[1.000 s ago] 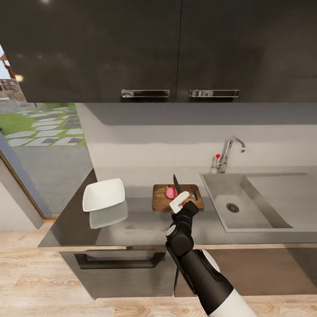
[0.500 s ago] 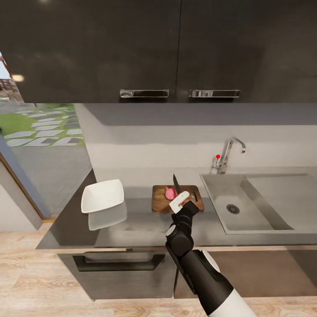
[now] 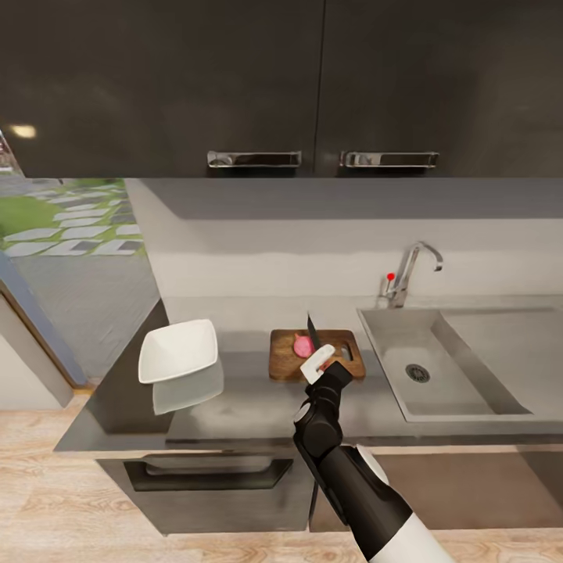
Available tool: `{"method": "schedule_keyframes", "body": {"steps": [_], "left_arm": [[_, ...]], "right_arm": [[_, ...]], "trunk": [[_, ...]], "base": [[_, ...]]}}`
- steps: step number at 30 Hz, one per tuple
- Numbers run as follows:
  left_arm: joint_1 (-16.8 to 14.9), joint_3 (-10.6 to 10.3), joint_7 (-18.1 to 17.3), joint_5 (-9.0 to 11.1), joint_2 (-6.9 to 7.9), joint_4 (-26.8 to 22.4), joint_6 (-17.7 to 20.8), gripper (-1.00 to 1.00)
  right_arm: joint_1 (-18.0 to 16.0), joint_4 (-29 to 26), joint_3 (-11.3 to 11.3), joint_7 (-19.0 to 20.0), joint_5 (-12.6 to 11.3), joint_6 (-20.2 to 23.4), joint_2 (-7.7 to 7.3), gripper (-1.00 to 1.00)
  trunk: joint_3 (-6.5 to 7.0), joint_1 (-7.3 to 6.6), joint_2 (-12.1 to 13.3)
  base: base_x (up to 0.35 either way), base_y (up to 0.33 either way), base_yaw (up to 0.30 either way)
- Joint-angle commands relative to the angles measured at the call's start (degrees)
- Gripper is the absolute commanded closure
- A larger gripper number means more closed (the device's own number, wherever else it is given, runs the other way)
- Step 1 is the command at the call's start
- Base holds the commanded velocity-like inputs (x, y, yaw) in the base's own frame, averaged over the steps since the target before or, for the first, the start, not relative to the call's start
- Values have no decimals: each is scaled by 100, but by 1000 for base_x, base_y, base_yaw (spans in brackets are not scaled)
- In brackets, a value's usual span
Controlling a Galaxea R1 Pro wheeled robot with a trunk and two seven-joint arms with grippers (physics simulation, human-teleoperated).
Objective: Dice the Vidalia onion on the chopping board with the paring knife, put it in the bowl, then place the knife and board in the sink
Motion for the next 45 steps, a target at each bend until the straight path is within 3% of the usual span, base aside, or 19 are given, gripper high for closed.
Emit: {"method": "schedule_keyframes", "body": {"steps": [1,10,45], "left_arm": [[3,5,5,35,-3,-7,-9,-100],[3,4,5,35,-3,-6,-6,-100],[3,4,5,35,-3,-14,-6,-100]], "right_arm": [[-7,5,13,-44,-26,29,0,100],[-7,180,13,-52,-23,29,0,100],[-7,170,-6,-62,8,-11,0,100]], "trunk": [[-17,3,-8],[-92,3,-8],[-93,3,-8]], "base": [[49,0,0],[8,0,0],[0,0,0]]}}
